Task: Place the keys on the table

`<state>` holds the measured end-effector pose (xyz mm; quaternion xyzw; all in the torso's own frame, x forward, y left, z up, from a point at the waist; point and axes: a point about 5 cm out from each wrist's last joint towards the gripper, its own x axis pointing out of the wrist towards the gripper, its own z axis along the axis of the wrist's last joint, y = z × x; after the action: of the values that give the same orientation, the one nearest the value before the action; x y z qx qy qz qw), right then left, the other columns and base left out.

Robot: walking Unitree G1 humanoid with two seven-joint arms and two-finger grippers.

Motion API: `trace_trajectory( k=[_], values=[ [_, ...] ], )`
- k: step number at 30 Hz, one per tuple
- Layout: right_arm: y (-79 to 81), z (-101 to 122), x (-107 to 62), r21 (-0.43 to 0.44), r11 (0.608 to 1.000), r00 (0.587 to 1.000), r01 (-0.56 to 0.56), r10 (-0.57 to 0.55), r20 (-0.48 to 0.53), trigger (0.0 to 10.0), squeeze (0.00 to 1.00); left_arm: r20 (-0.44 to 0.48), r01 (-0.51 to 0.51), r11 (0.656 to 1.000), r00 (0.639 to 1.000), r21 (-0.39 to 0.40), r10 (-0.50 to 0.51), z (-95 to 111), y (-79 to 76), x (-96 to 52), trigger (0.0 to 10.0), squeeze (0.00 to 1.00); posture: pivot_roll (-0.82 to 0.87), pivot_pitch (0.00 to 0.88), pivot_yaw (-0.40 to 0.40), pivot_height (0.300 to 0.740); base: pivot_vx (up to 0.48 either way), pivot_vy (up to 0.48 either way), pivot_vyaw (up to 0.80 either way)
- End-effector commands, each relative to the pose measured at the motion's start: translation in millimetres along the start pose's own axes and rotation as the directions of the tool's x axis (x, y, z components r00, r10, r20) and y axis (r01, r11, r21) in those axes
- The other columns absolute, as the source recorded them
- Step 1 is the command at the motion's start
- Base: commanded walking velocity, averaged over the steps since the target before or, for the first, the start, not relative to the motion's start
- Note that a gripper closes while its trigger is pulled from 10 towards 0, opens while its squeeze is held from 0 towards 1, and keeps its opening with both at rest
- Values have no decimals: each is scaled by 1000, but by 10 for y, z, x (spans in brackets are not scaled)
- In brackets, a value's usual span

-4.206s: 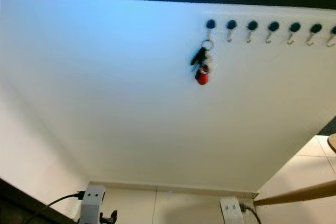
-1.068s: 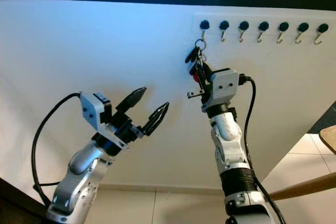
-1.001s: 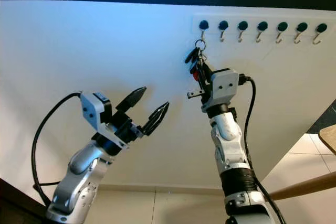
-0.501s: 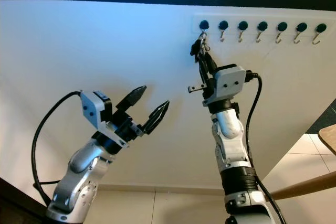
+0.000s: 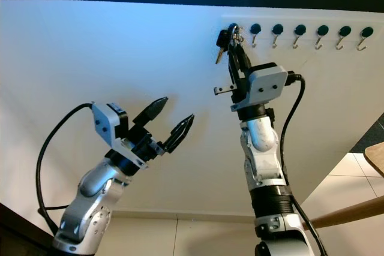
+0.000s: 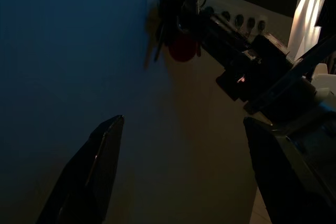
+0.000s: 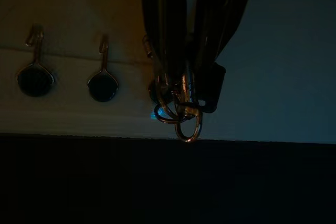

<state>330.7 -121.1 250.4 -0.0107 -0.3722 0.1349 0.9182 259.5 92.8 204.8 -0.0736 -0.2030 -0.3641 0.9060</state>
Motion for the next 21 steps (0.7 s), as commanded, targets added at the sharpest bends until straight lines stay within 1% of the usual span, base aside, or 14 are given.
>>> trace_trajectory(
  k=[1,4,5,6,7,8,11,12,14,17,18,19,20,21],
  values=[
    [115,-54,-67,25,998,997,-64,64,-31,0,0,-8,4,1000,1000,-3,-4,-12,-5,-19,10000,0,18,52,-11,740,0,0,0],
    [151,-166,-285,19,997,994,-75,76,-82,0,0,-62,-15,1000,998,9,16,-133,36,-142,10000,0,20,53,-15,740,0,0,0],
    [166,-272,-562,12,996,986,-83,84,-146,0,0,-145,-11,1000,989,25,15,-285,59,-320,10000,0,21,58,-15,740,0,0,0],
    [162,-315,-677,9,996,980,-85,85,-178,0,0,-170,-29,999,985,24,33,-339,81,-398,10000,0,20,58,-13,740,0,0,0],
    [162,-315,-677,9,996,980,-85,85,-178,0,0,-170,-29,999,985,24,33,-339,81,-398,10000,0,20,58,-13,740,0,0,0],
    [149,-383,-848,3,996,970,-87,85,-229,0,0,-197,-80,996,977,27,84,-409,133,-507,10000,0,20,58,-13,740,0,0,0],
    [137,-421,-940,-1,996,963,-85,82,-257,0,0,-210,-113,993,971,32,118,-445,167,-564,10000,0,16,64,-7,740,0,0,0],
    [70,-554,-1190,-15,999,937,-48,39,-348,0,0,-252,-199,979,946,51,205,-572,254,-712,10000,0,16,67,-3,740,0,0,0],
    [-14,-712,-1463,-30,1000,889,9,-21,-458,0,0,-322,-277,958,902,75,286,-757,320,-891,10000,0,16,66,2,740,0,0,0],
    [-70,-812,-1643,-39,997,845,59,-71,-530,0,0,-391,-316,945,861,89,325,-913,337,-1032,10000,0,15,64,3,740,0,0,0],
    [-105,-884,-1781,-46,994,804,96,-105,-585,0,0,-448,-336,937,826,99,343,-1035,336,-1148,10000,0,15,64,3,740,0,0,0],
    [-142,-1138,-2222,-7,970,606,245,-159,-779,5608,0,-620,-404,907,684,118,385,-1390,311,-1511,10000,0,10,59,7,740,0,0,0],
    [-142,-1138,-2222,-7,970,606,245,-159,-779,5608,0,-620,-404,907,684,118,385,-1390,311,-1511,10000,0,10,59,7,740,0,0,0],
    [-133,-1204,-2366,11,951,530,309,-163,-832,5608,0,-659,-421,898,640,128,394,-1475,296,-1622,10000,0,10,59,7,740,0,0,0]
  ],
)
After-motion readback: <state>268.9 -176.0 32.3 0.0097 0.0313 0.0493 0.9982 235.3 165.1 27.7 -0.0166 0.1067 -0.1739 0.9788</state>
